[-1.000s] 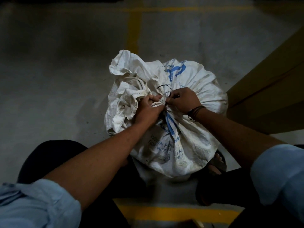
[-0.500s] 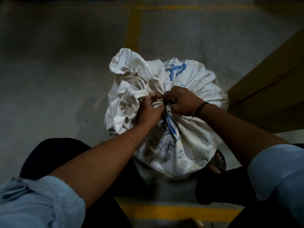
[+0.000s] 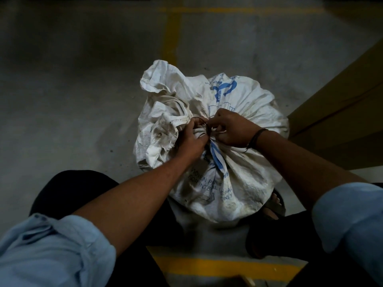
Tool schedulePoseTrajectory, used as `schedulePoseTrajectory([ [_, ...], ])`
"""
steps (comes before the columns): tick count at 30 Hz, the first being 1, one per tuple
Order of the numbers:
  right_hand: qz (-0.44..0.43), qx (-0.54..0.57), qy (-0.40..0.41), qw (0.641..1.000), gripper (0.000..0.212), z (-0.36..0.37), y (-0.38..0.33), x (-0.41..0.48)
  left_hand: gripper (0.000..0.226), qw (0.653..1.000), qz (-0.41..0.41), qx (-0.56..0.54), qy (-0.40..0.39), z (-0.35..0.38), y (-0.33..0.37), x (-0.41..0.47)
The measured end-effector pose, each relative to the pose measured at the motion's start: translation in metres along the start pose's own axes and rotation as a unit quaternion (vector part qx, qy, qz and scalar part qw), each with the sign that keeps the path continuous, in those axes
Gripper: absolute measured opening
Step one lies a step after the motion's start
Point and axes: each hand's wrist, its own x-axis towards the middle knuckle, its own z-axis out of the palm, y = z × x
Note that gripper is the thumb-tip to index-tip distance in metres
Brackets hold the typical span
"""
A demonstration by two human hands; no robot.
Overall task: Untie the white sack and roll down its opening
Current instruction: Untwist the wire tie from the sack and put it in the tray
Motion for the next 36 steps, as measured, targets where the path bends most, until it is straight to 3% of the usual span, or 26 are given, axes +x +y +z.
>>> schedulePoseTrajectory([
  [11,-0.01,-0.026,-0.003,1.0,0.049,0.005,0.003,0.001,0.037,0.999,0.003,0.038,-0.029,-0.008,-0.011,0.003],
  [17,-0.024,-0.058,-0.003,0.998,0.023,0.004,0.002,0.002,0.049,0.997,0.02,0.031,-0.068,-0.015,-0.011,0.003],
  [24,-0.04,-0.09,-0.004,0.995,0.039,0.01,-0.003,0.008,0.064,0.997,0.018,0.036,-0.061,-0.01,-0.025,-0.001],
  [29,-0.01,-0.072,-0.021,0.997,0.022,0.009,-0.001,0.015,0.052,0.996,0.047,0.018,-0.076,-0.012,-0.018,-0.001],
  [36,-0.003,-0.046,-0.021,0.999,0.032,-0.001,0.007,0.015,0.041,0.995,0.072,0.02,-0.067,-0.012,-0.021,0.001],
])
